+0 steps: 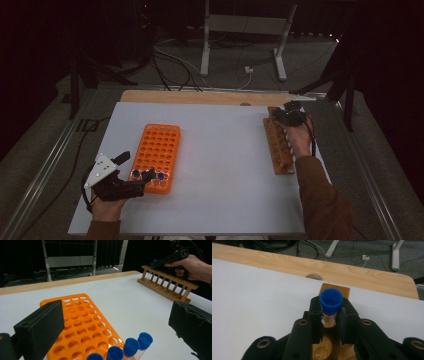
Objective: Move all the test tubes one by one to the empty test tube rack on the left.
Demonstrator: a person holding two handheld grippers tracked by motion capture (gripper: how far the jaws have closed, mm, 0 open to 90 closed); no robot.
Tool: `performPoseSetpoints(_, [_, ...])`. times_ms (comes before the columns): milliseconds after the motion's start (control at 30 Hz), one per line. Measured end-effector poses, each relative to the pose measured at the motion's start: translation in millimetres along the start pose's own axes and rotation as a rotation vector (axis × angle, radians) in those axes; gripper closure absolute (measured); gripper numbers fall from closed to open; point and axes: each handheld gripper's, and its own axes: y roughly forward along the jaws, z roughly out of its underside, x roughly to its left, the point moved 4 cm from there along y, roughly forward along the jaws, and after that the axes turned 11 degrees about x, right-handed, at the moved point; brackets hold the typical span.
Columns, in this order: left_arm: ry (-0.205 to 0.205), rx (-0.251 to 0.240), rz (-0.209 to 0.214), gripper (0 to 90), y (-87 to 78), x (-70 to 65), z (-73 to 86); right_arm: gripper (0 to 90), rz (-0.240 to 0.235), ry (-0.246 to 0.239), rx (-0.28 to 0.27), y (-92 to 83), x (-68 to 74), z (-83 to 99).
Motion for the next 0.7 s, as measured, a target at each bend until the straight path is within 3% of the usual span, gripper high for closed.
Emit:
performPoseSetpoints(367, [-0.004, 0.005, -0.001, 1.1, 0.9, 0.0, 1.2, 76.7, 0.01, 0.01, -0.031, -5.3, 0.2, 1.5])
performPoseSetpoints(700, [-0.01, 0.005, 0.0, 1.1, 1.4, 0.2, 1.6, 76.9, 0.015, -0.006, -0.116, -30.6, -1.9, -2.2])
